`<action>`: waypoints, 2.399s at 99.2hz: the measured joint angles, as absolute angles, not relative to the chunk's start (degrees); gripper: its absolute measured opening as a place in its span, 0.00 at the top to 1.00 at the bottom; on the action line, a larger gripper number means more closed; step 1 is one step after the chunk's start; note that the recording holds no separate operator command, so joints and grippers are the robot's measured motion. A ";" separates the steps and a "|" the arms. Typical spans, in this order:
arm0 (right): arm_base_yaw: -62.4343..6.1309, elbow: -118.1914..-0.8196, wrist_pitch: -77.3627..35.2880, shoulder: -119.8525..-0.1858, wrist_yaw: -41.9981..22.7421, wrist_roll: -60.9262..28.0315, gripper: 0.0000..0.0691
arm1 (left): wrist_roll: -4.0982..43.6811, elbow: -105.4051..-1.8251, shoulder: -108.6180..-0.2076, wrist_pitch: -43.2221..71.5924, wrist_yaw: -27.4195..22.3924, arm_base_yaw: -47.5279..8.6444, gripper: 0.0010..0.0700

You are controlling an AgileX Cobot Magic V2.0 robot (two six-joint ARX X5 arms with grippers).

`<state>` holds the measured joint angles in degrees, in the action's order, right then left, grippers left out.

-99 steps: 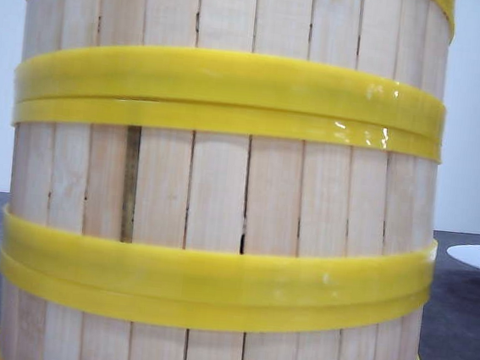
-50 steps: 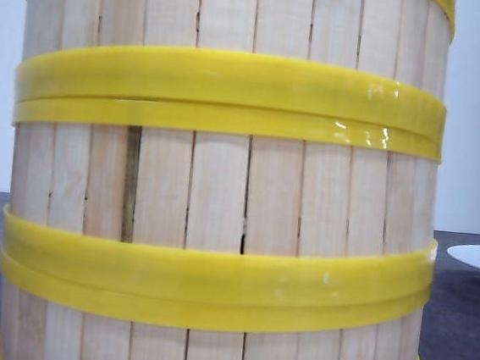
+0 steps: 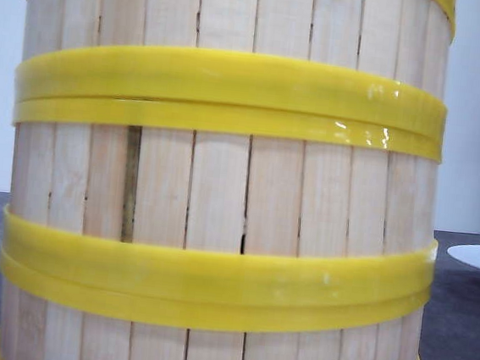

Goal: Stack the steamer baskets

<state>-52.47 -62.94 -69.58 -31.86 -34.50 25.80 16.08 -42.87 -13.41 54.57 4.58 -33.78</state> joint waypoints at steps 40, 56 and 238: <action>-52.47 -62.94 -69.58 -31.86 -34.50 25.80 0.98 | 16.08 -42.87 -13.41 54.98 4.58 -33.78 0.98; -52.47 -62.94 -69.58 -31.86 -34.50 25.80 0.98 | 12.88 -42.87 -13.41 54.00 5.72 -32.93 0.98; -52.47 -62.94 -69.58 -31.86 -34.48 25.80 0.98 | -2.13 -1.87 -0.25 10.17 7.14 -3.38 0.98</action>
<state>-52.47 -62.94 -69.58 -31.86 -34.48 25.80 -2.13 -1.87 -0.25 10.17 7.14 -3.38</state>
